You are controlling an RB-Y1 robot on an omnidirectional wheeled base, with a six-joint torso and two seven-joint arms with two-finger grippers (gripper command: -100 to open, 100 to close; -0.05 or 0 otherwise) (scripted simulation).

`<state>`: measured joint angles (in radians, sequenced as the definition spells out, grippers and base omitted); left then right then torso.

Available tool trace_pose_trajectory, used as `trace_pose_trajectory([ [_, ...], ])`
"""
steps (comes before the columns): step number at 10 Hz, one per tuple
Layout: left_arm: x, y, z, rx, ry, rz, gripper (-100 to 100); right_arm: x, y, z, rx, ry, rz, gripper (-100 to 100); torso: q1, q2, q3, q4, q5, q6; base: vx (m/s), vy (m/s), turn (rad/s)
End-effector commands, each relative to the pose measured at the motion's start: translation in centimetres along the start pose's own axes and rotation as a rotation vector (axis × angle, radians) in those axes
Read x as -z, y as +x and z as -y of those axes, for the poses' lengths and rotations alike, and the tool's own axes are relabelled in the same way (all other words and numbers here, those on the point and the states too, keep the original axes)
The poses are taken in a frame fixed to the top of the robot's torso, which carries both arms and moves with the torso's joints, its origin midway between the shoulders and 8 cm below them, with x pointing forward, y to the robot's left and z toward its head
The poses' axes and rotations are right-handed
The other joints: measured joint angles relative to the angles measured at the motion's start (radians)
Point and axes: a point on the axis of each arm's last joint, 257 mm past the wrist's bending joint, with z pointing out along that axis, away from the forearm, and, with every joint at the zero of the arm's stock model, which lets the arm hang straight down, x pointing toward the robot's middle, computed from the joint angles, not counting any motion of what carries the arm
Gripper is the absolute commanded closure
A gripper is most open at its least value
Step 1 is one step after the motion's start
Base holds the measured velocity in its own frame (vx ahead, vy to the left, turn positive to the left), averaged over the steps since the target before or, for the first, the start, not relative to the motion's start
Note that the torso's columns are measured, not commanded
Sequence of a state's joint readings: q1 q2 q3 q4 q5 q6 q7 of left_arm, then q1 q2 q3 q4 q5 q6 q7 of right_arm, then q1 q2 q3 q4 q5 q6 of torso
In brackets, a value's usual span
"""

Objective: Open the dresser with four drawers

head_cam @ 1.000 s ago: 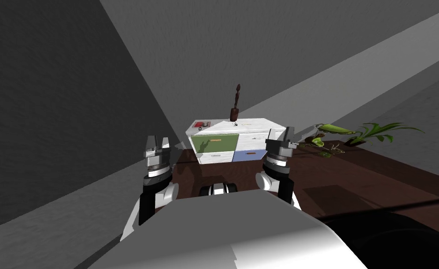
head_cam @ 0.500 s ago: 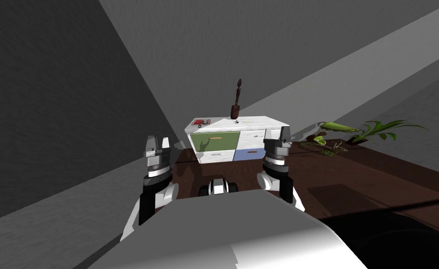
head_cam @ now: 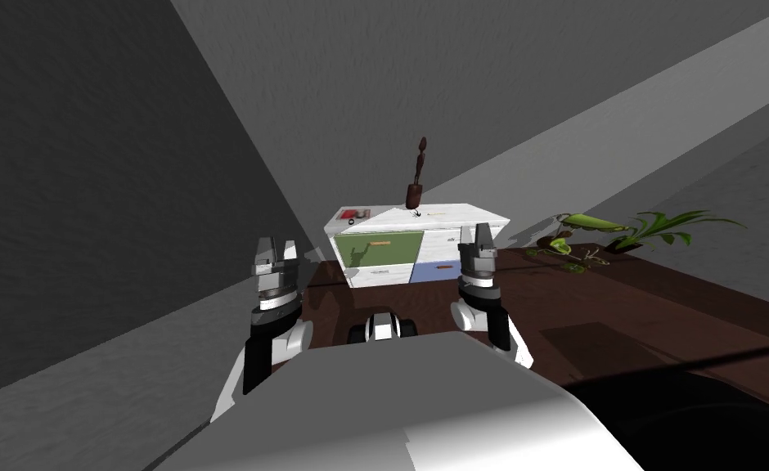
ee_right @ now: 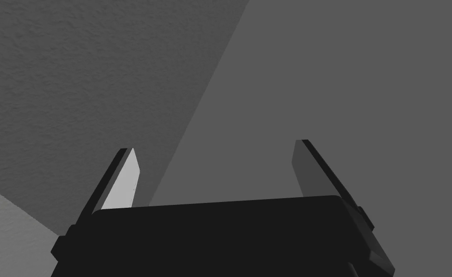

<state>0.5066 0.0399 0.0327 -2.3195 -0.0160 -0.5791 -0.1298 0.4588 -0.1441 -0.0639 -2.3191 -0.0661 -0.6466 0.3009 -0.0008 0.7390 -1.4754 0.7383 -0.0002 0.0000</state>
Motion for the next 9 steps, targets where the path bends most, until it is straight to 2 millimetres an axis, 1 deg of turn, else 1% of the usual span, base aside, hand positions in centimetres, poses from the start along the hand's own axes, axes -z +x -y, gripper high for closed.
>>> trace_pose_trajectory([
  [1,0.0,0.0,0.0,0.000,0.000,0.000,0,0.1,0.5,0.4,0.076,-0.005,-0.025,-100,0.001,-0.001,0.000,0.000,0.000,0.000,0.030,0.040,-0.013],
  [2,0.0,0.0,0.0,0.000,0.000,0.000,0,0.3,1.0,0.8,0.128,-0.009,-0.046,-100,0.001,-0.001,0.000,0.000,0.000,0.000,0.033,0.052,-0.024],
  [3,0.0,0.0,0.0,0.000,0.000,0.000,0,0.3,1.0,0.8,0.144,-0.009,-0.045,-100,0.002,-0.001,0.000,0.000,0.000,0.000,0.034,0.046,-0.014],
  [4,0.0,0.0,0.0,0.000,0.000,0.000,0,0.4,1.5,1.2,0.193,-0.013,-0.065,-100,0.001,-0.001,-0.001,0.000,0.000,0.000,0.049,0.057,-0.025],
  [5,0.0,0.0,0.0,0.000,0.000,0.000,0,0.4,1.5,1.2,0.217,-0.014,-0.065,-100,0.001,-0.002,-0.001,0.000,0.000,0.000,0.047,0.052,-0.013],
  [8,0.0,0.0,0.0,0.000,0.000,0.000,0,0.8,2.5,2.2,0.339,-0.023,-0.102,-100,0.000,-0.001,0.000,0.000,0.000,0.000,0.049,0.053,-0.026],
  [9,0.0,0.0,0.0,0.000,0.000,0.000,0,0.8,2.5,2.2,0.367,-0.024,-0.102,-100,0.002,-0.001,0.000,0.000,0.000,0.000,0.041,0.056,-0.016],
])
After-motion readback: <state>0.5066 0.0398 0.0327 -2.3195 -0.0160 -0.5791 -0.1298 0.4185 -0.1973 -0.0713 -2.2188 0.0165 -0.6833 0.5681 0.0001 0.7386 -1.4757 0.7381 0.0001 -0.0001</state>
